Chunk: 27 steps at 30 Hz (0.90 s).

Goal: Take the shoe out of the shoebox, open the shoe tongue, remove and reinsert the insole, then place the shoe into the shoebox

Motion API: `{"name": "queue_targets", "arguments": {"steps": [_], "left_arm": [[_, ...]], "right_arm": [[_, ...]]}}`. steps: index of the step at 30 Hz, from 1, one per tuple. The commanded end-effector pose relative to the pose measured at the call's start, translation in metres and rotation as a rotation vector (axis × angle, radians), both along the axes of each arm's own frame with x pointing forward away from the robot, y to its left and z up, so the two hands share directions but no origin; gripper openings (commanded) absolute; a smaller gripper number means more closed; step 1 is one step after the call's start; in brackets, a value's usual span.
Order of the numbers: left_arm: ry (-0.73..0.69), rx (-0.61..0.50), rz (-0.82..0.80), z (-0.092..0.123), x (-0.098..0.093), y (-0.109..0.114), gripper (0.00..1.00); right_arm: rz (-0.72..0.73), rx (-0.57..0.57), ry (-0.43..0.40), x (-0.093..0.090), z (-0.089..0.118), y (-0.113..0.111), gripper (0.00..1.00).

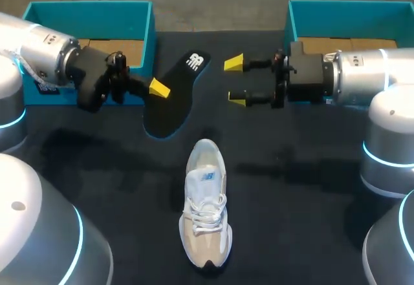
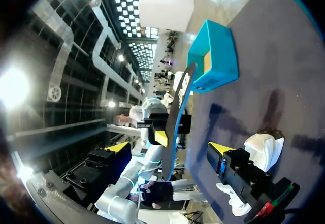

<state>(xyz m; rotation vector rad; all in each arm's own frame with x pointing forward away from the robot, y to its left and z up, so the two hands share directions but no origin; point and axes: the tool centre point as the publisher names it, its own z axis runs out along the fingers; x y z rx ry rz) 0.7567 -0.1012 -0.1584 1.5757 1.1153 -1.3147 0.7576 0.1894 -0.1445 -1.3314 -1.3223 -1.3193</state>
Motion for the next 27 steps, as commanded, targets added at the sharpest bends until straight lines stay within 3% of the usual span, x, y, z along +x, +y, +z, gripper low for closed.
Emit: {"name": "queue_targets", "arguments": {"steps": [1, 8, 22, 27], "left_arm": [[-0.06, -0.103, -0.035, -0.001, 0.004, -0.011, 0.0], [-0.193, -0.115, -0.013, 0.012, 0.012, -0.027, 0.0], [-0.157, -0.117, 0.039, 0.017, 0.018, -0.026, 0.0], [-0.157, -0.117, 0.039, 0.017, 0.018, -0.026, 0.0]], "right_arm": [[-0.003, -0.001, 0.0, 0.0, -0.001, 0.003, 1.0], [-0.003, -0.001, 0.0, 0.0, -0.001, 0.003, 1.0], [-0.003, -0.001, 0.0, 0.0, -0.001, 0.003, 1.0], [-0.008, -0.019, -0.087, -0.004, 0.012, 0.018, 1.0]]}}
